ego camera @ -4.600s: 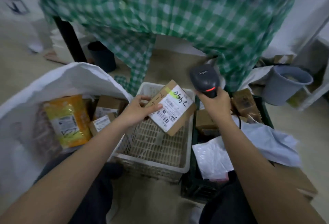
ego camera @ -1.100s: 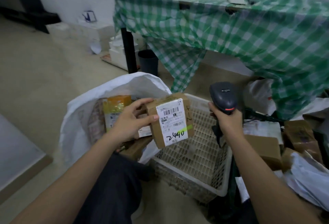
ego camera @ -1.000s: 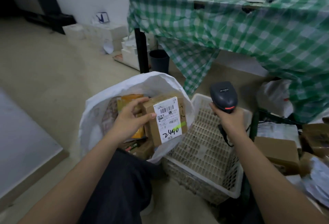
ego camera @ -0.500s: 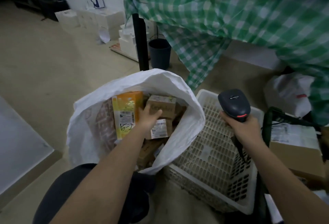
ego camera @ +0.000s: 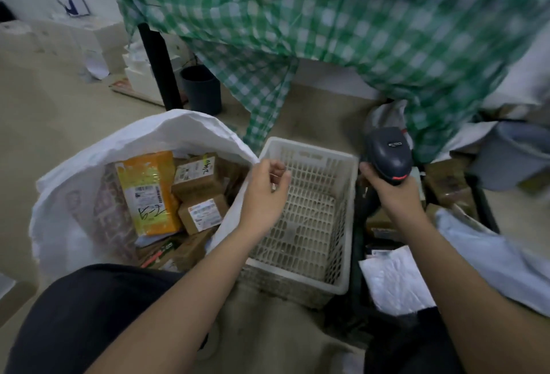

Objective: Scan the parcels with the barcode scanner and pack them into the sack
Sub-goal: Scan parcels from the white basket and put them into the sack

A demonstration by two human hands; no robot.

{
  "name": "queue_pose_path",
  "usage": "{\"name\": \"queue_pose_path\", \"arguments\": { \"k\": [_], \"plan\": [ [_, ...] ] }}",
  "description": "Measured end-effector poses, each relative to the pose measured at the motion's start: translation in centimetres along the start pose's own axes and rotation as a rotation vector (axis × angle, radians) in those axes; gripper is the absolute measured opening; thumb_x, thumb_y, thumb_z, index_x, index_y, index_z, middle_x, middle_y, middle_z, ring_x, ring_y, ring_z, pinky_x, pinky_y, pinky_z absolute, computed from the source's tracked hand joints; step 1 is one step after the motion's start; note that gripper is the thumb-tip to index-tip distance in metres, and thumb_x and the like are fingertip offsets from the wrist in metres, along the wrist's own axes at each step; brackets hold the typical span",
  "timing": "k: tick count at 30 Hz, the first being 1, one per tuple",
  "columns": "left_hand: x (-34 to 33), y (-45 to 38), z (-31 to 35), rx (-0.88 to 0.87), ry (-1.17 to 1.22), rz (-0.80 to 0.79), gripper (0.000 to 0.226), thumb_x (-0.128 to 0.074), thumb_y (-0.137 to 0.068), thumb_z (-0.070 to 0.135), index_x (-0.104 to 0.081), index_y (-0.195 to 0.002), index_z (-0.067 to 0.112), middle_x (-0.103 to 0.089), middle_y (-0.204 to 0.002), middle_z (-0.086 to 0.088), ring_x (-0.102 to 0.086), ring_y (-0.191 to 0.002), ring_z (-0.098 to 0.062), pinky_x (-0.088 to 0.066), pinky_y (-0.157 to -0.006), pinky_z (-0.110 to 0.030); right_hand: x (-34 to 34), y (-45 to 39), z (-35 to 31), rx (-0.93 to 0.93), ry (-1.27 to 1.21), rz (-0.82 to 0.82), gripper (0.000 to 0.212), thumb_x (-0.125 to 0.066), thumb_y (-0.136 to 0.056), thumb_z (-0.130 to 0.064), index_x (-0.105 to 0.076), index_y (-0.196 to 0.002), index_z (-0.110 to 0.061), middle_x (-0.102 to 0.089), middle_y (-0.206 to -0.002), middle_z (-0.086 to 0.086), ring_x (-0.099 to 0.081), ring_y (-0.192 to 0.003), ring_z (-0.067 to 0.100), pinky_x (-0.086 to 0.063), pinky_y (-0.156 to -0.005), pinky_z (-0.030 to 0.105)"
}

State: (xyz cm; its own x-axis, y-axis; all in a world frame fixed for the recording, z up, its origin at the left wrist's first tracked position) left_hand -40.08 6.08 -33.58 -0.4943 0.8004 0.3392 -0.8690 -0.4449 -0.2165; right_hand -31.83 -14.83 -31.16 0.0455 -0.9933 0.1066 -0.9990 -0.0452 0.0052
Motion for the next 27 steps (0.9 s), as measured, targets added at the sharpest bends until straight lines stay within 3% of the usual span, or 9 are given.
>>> {"name": "queue_pose_path", "arguments": {
  "k": [3, 12, 17, 21, 24, 27],
  "plan": [
    [-4.8, 0.2, 1.2, 0.002, -0.008, -0.152, 0.006, -0.054, -0.096, 0.023, -0.053, -0.100, 0.019, -0.056, -0.098, -0.002, -0.056, -0.088, -0.013, -0.047, -0.078, -0.029, 4.0, 0.4, 0.4, -0.050, -0.031, 0.069, 0.012, -0.076, -0.081, -0.026, -0.069, -0.082, -0.017, -0.072, -0.084, 0.010, -0.069, -0.081, 0.021, -0.054, -0.074, 0.036],
    [-17.4, -2.2, 0.5, 0.032, -0.262, -0.471, 0.028, -0.060, -0.094, 0.029, -0.059, -0.118, 0.014, -0.061, -0.113, -0.002, -0.057, -0.102, -0.016, -0.047, -0.089, -0.030, 10.1, -1.5, 5.3, -0.270, -0.256, 0.264, 0.016, -0.076, -0.083, -0.023, -0.067, -0.091, -0.013, -0.071, -0.082, 0.004, -0.068, -0.081, 0.019, -0.055, -0.089, 0.038],
    [-22.8, -5.2, -1.9, -0.071, -0.447, -0.706, 0.068, -0.074, -0.082, 0.030, -0.045, -0.140, 0.010, -0.048, -0.140, -0.010, -0.046, -0.127, -0.025, -0.038, -0.105, -0.033, 11.4, -3.9, 6.7, -0.296, -0.305, 0.292, 0.009, -0.076, -0.082, -0.018, -0.068, -0.080, -0.015, -0.070, -0.081, 0.010, -0.068, -0.081, 0.023, -0.055, -0.092, 0.043],
    [-26.2, -7.3, -4.0, -0.131, -0.632, -0.937, 0.116, -0.077, -0.057, 0.063, -0.027, -0.150, 0.014, -0.031, -0.152, -0.012, -0.031, -0.140, -0.030, -0.029, -0.113, -0.042, 12.0, -5.0, 7.3, -0.275, -0.297, 0.255, 0.009, -0.075, -0.083, -0.015, -0.066, -0.079, -0.015, -0.068, -0.075, 0.008, -0.067, -0.076, 0.022, -0.056, -0.086, 0.041],
    [-27.7, -8.1, -4.9, -0.177, -0.716, -0.970, 0.107, -0.068, -0.048, 0.072, -0.040, -0.139, 0.023, -0.047, -0.137, -0.005, -0.047, -0.125, -0.026, -0.040, -0.102, -0.043, 12.2, -5.7, 7.6, -0.281, -0.278, 0.245, 0.010, -0.076, -0.082, -0.017, -0.066, -0.081, -0.014, -0.068, -0.078, 0.010, -0.067, -0.076, 0.021, -0.057, -0.080, 0.038],
    [-27.9, -8.6, -5.0, -0.185, -0.675, -0.973, 0.090, -0.071, -0.046, 0.066, -0.050, -0.123, 0.024, -0.052, -0.118, -0.001, -0.055, -0.105, -0.022, -0.049, -0.086, -0.036, 12.1, -6.4, 7.7, -0.262, -0.255, 0.248, 0.011, -0.077, -0.081, -0.019, -0.067, -0.080, -0.014, -0.067, -0.076, 0.008, -0.067, -0.074, 0.018, -0.056, -0.073, 0.032]
  ]
}}
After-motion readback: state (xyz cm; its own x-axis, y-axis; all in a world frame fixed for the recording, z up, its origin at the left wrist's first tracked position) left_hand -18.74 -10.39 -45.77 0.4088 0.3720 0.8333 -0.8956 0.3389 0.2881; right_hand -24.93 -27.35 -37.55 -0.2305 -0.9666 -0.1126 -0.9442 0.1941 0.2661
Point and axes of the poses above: each hand's wrist, its own y-axis away from the middle knuckle, its own x-axis out of the back of the hand, z = x × y, the point moved 1 cm from there along -y, towards the middle knuckle
